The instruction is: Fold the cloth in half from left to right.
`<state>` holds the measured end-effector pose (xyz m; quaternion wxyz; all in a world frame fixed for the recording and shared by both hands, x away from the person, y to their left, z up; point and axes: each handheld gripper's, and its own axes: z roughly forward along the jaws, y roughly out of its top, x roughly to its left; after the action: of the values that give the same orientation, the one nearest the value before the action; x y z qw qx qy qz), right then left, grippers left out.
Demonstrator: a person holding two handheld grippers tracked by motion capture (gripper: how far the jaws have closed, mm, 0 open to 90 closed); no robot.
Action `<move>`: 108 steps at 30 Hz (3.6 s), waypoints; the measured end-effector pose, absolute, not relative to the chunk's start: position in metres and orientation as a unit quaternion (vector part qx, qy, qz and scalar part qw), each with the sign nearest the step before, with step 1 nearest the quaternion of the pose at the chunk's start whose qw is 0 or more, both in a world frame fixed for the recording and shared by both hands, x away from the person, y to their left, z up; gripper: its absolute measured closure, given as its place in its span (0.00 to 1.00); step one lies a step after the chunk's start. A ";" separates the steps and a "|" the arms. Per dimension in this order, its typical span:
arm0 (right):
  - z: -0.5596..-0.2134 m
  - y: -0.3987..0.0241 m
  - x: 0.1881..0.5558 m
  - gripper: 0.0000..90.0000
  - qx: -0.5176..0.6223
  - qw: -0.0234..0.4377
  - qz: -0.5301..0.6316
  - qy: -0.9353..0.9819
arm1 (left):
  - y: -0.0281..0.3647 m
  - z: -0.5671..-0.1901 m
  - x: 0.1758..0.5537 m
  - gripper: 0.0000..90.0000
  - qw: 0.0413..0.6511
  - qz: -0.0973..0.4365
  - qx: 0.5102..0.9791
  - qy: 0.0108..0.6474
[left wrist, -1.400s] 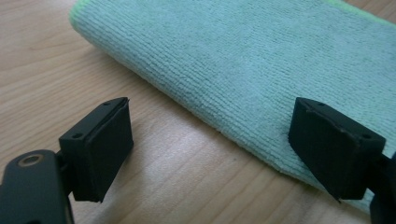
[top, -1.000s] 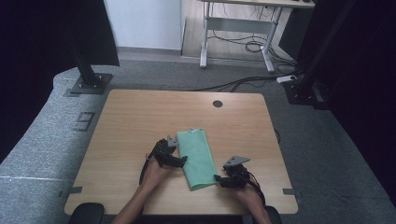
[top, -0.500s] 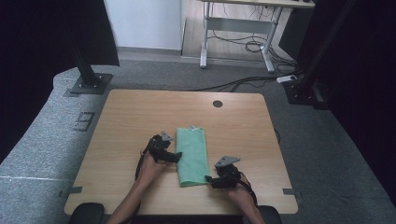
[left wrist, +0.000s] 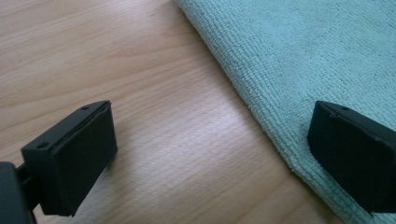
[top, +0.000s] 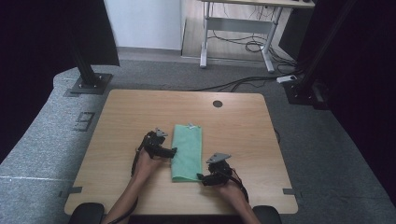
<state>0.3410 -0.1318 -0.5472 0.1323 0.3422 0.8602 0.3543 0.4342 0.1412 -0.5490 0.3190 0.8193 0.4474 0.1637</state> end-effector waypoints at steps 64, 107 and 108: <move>-0.530 -0.146 0.361 0.08 0.348 0.154 0.359 0.852 | 0.179 -0.528 0.375 0.02 0.365 0.152 0.827 0.401; -0.554 -0.225 0.354 0.00 0.440 0.169 0.334 0.816 | 0.211 -0.549 0.339 0.00 0.317 0.159 0.839 0.413; -0.554 -0.225 0.354 0.00 0.439 0.172 0.333 0.817 | 0.211 -0.549 0.339 0.00 0.316 0.159 0.839 0.414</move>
<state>0.3542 -0.2251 -0.5544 0.1716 0.4386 0.8168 0.3332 0.3390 0.2114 -0.5488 0.3164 0.8387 0.4138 0.1588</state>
